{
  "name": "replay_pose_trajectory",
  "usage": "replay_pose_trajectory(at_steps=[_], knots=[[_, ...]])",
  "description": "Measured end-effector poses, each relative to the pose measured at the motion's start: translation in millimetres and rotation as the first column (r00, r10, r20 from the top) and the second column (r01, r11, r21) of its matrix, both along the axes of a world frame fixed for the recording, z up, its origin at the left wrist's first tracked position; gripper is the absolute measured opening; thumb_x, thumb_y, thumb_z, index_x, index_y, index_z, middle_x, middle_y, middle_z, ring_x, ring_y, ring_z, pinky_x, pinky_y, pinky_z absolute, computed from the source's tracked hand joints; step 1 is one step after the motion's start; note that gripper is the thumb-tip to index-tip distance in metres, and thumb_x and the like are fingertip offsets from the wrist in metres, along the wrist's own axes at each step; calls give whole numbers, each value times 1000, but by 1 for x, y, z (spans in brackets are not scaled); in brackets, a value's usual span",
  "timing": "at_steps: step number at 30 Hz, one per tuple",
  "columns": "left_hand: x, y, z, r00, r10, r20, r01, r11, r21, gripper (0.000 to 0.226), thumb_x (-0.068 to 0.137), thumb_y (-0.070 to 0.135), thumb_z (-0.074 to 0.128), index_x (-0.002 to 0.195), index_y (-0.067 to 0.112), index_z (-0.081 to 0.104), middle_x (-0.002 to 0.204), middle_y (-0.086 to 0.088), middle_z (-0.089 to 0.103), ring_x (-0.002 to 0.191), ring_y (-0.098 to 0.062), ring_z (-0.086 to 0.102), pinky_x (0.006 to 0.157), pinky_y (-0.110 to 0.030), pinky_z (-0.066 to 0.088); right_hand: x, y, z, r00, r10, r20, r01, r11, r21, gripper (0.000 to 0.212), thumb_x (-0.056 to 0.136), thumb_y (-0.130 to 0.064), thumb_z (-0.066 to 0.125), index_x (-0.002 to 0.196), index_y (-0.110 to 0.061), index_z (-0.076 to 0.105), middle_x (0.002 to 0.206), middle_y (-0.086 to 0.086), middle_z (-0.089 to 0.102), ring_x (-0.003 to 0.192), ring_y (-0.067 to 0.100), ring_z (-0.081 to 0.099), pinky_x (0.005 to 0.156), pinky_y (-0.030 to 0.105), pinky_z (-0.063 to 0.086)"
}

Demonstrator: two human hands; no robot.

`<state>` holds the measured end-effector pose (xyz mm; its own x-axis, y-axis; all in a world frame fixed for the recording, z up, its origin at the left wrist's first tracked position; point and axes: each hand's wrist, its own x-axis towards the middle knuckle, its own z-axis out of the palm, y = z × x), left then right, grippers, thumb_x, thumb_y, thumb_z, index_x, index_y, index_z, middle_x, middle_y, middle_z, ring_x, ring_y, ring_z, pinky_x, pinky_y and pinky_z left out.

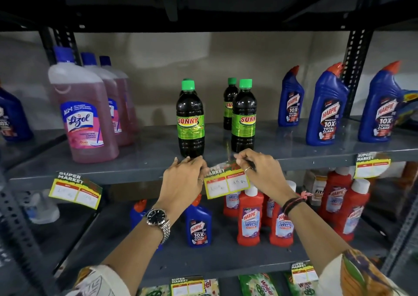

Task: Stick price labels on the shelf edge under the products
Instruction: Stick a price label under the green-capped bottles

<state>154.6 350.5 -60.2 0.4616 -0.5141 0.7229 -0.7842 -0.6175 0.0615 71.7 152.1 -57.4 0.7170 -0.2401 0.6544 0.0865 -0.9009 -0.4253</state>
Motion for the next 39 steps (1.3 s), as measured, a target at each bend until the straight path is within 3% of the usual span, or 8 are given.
replay_pose_trajectory(at_steps=[5,7,9,11,18,25,34,39], knots=[[0,3,6,998,-8,-63,7,1000,-11,18,93,37,50,98,22,60,85,2,70,74,-21,65,57,-28,38,-6,-3,9,994,97,-47,-92,990,104,4,90,-20,57,87,-19,60,118,-5,68,106,5,61,75,13,45],[1,5,0,992,-33,-123,32,999,-8,16,90,38,56,92,24,63,110,4,71,101,-21,65,77,-35,48,-10,-7,7,991,110,-80,-105,992,70,6,85,-15,61,82,-19,64,121,-2,66,109,3,58,74,5,39],[5,6,-8,984,-54,-168,59,998,21,15,87,40,61,88,26,66,135,6,58,127,-17,50,106,-38,34,-13,-9,3,984,128,-127,-122,991,51,7,80,-14,65,77,-19,68,128,-3,61,113,5,56,85,16,43],[7,8,-13,986,-64,-156,72,996,47,16,86,41,62,87,26,67,142,7,50,135,-14,41,112,-34,21,-14,-9,1,978,132,-163,-128,991,34,8,78,-14,67,74,-20,69,131,-4,59,113,8,56,91,26,44],[3,5,-8,985,-74,-159,60,994,-88,11,84,38,64,85,26,65,127,9,63,114,-12,56,102,-31,33,-12,-7,-1,989,108,-105,-101,993,68,11,76,-11,67,71,-21,65,120,-5,64,107,11,59,93,33,47],[4,-4,-8,988,-40,-147,21,991,-131,14,86,39,60,84,26,61,112,8,66,96,-16,60,94,-36,37,-5,-3,-3,998,62,-18,-60,992,112,6,77,-11,63,73,-15,65,108,-6,68,95,9,61,76,13,41],[10,-15,-14,986,-1,-167,-37,974,-224,14,82,37,64,76,24,61,103,8,66,93,-19,58,87,-39,36,0,5,-5,994,-54,99,45,995,91,7,72,-15,68,69,-19,62,96,-5,71,83,6,61,80,32,51],[9,-22,-18,988,42,-147,-81,959,-271,27,77,50,65,76,24,58,95,6,66,88,-20,57,85,-38,35,10,10,-10,986,-127,109,128,992,-2,29,71,-40,73,84,-22,55,87,-6,64,79,12,54,77,32,37]])
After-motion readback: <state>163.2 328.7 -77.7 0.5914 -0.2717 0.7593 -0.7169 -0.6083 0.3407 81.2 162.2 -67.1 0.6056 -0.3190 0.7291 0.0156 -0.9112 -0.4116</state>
